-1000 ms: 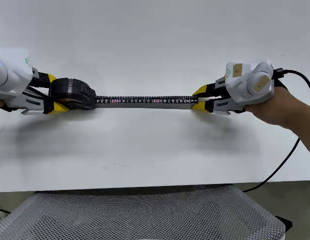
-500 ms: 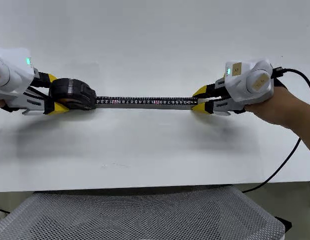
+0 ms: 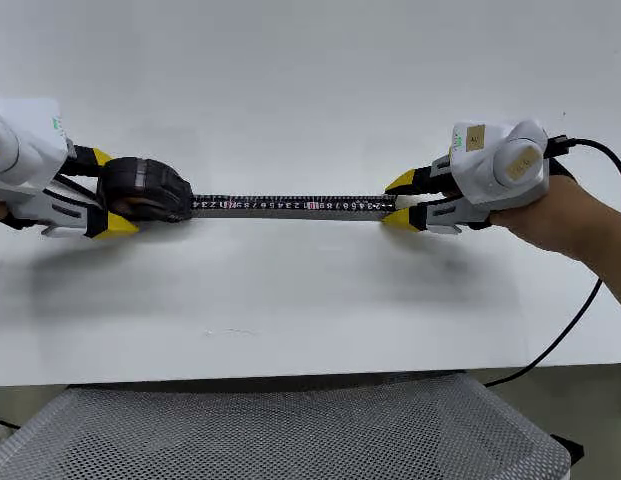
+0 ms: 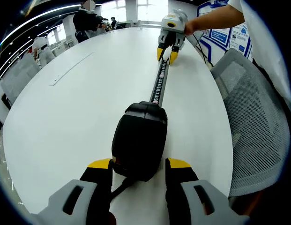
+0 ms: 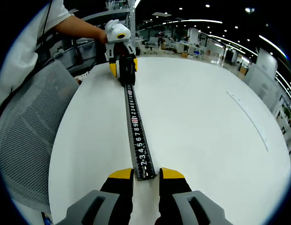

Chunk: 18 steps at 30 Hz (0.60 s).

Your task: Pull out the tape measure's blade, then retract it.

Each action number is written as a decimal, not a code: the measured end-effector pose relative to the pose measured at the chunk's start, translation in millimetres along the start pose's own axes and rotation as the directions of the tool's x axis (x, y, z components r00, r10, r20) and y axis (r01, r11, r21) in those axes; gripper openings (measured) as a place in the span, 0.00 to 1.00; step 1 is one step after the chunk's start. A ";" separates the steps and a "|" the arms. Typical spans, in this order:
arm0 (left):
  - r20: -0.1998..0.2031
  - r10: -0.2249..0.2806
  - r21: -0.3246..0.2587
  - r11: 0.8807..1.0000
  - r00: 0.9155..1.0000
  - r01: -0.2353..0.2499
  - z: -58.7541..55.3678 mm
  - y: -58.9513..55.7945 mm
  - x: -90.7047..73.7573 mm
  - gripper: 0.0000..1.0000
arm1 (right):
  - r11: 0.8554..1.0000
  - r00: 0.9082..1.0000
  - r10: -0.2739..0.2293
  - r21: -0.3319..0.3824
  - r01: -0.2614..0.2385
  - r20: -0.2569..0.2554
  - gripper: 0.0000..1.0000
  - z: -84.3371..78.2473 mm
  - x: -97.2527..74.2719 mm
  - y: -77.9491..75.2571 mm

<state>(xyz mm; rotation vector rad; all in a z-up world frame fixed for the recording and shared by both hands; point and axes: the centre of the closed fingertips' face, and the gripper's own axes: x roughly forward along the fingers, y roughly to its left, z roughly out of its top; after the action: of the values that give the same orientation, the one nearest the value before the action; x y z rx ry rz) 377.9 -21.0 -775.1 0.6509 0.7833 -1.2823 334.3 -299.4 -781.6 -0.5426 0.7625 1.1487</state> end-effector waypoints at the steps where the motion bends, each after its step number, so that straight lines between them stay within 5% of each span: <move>1: 0.004 0.011 -0.008 1.000 1.000 -0.010 0.5 1.5 -0.7 0.43 | 1.000 1.000 -0.007 0.018 0.007 0.014 0.20 3.2 -1.2 -0.2; 2: 0.020 0.014 -0.027 1.000 1.000 -0.014 2.6 1.1 -1.9 0.45 | 0.997 0.999 -0.017 0.077 0.014 0.027 0.23 6.2 -2.0 0.4; 11: 0.059 0.092 -0.102 0.991 0.994 -0.086 1.5 1.6 -12.5 0.54 | 0.991 0.997 -0.066 0.115 0.063 0.026 0.40 7.1 -6.5 1.9; 18: 0.082 0.151 -0.197 0.971 0.985 -0.132 -5.1 -4.2 -24.1 0.58 | 0.983 0.994 -0.106 0.154 0.100 0.029 0.51 3.4 -9.3 8.4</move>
<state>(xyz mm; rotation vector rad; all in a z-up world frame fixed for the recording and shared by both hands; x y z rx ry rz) 370.6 -3.8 -758.6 0.4778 0.7557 -1.0852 325.2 -299.6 -772.3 -0.4268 0.7738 0.9934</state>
